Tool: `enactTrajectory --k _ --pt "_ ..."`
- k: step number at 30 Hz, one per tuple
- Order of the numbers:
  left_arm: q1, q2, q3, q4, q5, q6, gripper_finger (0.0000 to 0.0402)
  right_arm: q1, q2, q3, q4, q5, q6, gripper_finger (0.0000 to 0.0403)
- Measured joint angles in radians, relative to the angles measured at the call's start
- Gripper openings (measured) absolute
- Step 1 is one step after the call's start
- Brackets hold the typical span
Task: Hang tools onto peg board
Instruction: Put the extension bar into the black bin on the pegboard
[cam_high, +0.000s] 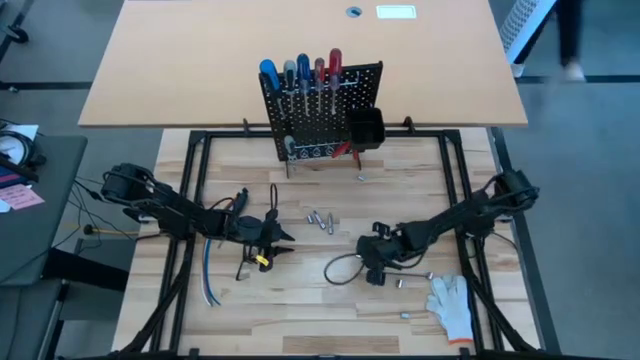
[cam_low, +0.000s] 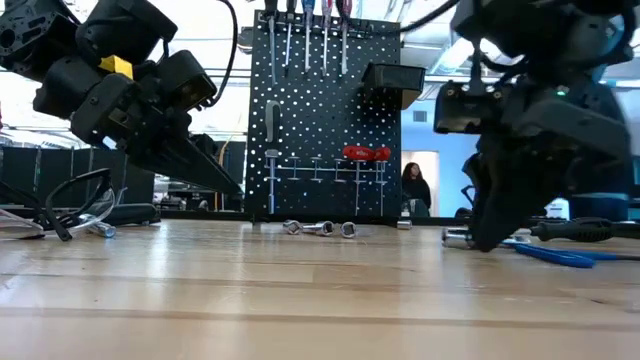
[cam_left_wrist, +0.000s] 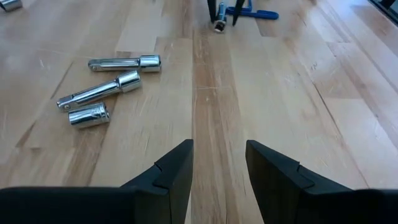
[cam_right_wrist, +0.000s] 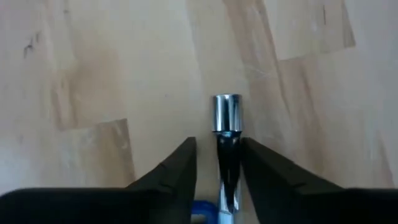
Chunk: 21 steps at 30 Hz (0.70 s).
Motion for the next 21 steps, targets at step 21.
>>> enactTrajectory --k 21 --pt "-0.005 0.0 0.0 0.004 0.0 -0.016 0.0144 0.016 0.042 -0.025 0.137 0.151 0.001 0.0036"
